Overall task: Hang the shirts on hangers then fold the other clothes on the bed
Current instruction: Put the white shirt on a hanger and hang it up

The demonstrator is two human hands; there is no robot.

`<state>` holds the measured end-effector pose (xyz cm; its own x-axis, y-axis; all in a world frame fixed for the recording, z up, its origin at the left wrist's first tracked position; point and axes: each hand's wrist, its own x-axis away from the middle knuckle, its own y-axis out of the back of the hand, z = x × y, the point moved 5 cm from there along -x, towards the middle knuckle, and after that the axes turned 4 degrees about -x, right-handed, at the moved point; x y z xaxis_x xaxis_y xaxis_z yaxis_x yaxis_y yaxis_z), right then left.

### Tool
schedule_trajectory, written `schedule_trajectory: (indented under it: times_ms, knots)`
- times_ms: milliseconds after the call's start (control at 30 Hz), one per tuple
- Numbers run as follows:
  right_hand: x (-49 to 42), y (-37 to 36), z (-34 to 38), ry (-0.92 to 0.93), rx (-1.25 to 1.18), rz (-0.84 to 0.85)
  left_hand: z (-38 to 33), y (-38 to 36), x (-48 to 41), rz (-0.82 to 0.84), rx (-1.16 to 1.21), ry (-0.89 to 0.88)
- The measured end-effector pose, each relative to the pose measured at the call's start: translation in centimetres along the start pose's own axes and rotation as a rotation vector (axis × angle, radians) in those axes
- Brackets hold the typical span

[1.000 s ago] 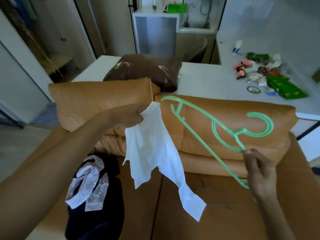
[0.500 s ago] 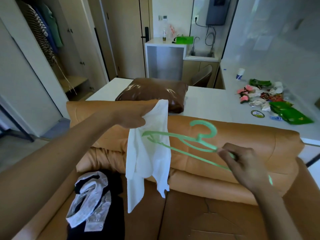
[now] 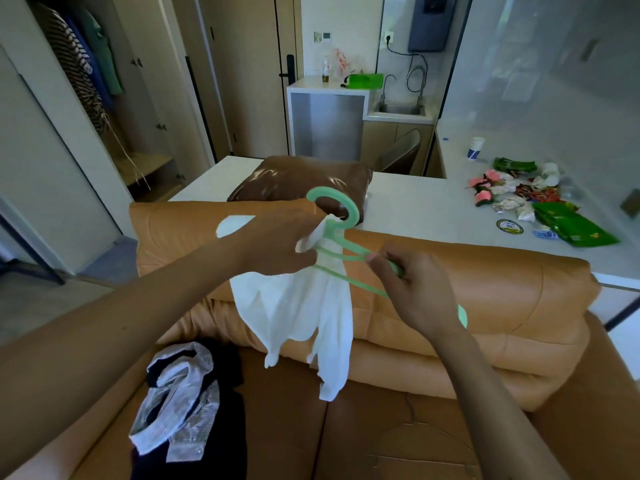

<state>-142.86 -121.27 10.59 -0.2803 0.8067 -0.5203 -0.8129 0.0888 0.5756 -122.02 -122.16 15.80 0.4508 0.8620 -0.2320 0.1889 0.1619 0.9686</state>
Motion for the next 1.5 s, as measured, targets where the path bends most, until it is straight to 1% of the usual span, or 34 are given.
schedule_trajectory:
  times_ms: [67,100,200,267,300,400,433,500,533,567,700,800,867,967,1033,1100,1167,1233,1333,1367,1433,1500]
  knots:
    - [-0.3,0.1,0.3,-0.027,-0.060,0.043,-0.2,0.3,0.0,-0.042,-0.006,0.010]
    - [-0.4,0.2,0.2,-0.062,-0.140,0.099,-0.2,0.3,0.1,-0.042,0.009,0.002]
    - [0.1,0.8,-0.6,-0.247,-0.482,0.363,0.6,0.3,0.3,-0.029,0.031,-0.047]
    - [0.4,1.3,-2.0,-0.394,-0.673,0.450,0.9,0.5,0.5,-0.014,0.057,-0.050]
    - [0.3,1.5,-2.5,-0.427,-0.754,0.472,1.0,0.8,0.5,-0.005,0.095,-0.041]
    - [-0.4,0.4,-3.7,-0.448,-0.904,0.517,0.5,2.4,0.4,-0.037,0.176,-0.045]
    - [-0.5,-0.4,-3.6,-0.427,-0.949,0.579,0.3,3.0,0.5,-0.042,0.182,-0.061]
    - [-0.1,-2.3,-2.5,-0.317,-1.000,0.709,0.0,4.0,0.5,-0.068,0.195,-0.088]
    - [0.1,-3.3,-2.0,-0.271,-0.971,0.707,0.0,4.5,0.5,-0.085,0.200,-0.099]
    - [0.4,-4.2,-1.6,-0.277,-0.905,0.665,0.0,4.8,0.5,-0.101,0.205,-0.112]
    - [1.0,-7.7,1.0,-0.272,-0.648,0.453,-0.5,5.8,0.6,-0.106,0.253,-0.109]
    - [0.5,-9.1,1.2,-0.274,-0.468,0.266,-0.8,6.2,0.8,-0.112,0.291,-0.111]
    - [0.4,-9.7,1.0,-0.275,-0.377,0.179,-0.6,6.2,1.0,-0.110,0.300,-0.098]
    - [0.5,-11.2,-0.4,-0.336,-0.320,0.156,0.1,6.1,1.1,-0.113,0.329,-0.039]
    - [0.8,-11.9,-2.3,-0.434,-0.332,0.190,0.2,6.6,1.4,-0.128,0.353,-0.057]
    - [1.2,-11.6,-4.1,-0.510,-0.393,0.215,0.4,7.3,1.8,-0.128,0.400,-0.078]
    - [1.6,-10.6,-5.8,-0.545,-0.351,0.203,1.0,8.1,2.2,-0.141,0.403,-0.068]
    - [1.6,-9.0,-7.8,-0.545,-0.161,0.161,2.3,8.6,2.6,-0.166,0.434,-0.030]
    - [1.4,-6.6,-10.0,-0.582,0.181,0.116,3.8,9.7,3.1,-0.242,0.443,-0.060]
    - [1.2,-5.7,-10.7,-0.599,0.245,0.101,4.3,10.0,3.4,-0.270,0.446,-0.063]
    - [0.5,-3.5,-11.5,-0.647,0.218,0.042,5.1,10.3,3.7,-0.294,0.455,-0.059]
    - [-0.5,-1.8,-12.0,-0.729,0.005,0.030,5.2,10.3,4.0,-0.280,0.422,-0.054]
